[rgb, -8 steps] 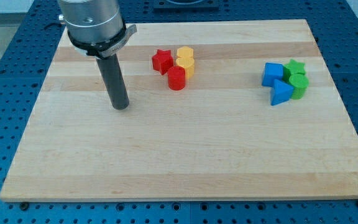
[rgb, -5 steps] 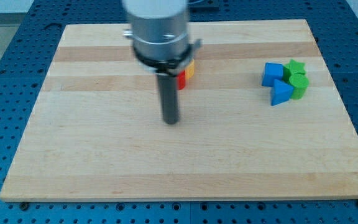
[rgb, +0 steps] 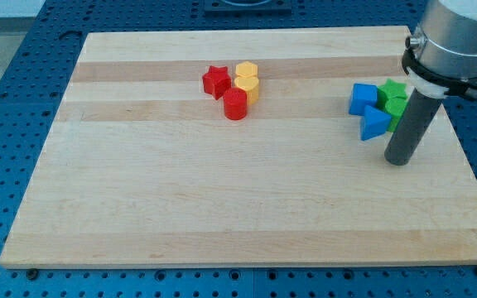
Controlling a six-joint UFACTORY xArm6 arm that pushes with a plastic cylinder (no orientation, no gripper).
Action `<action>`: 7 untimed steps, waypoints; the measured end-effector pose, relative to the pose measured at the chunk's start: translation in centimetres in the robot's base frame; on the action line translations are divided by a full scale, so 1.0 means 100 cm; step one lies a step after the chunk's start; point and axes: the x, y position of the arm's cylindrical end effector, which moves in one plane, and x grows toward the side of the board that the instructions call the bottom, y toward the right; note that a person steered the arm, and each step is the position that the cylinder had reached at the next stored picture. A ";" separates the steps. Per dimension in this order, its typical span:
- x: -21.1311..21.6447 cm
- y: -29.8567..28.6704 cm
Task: Move your arm towards the green circle
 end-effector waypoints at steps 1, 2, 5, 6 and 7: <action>0.000 0.000; 0.000 0.000; 0.002 0.000; 0.003 0.000; 0.003 0.000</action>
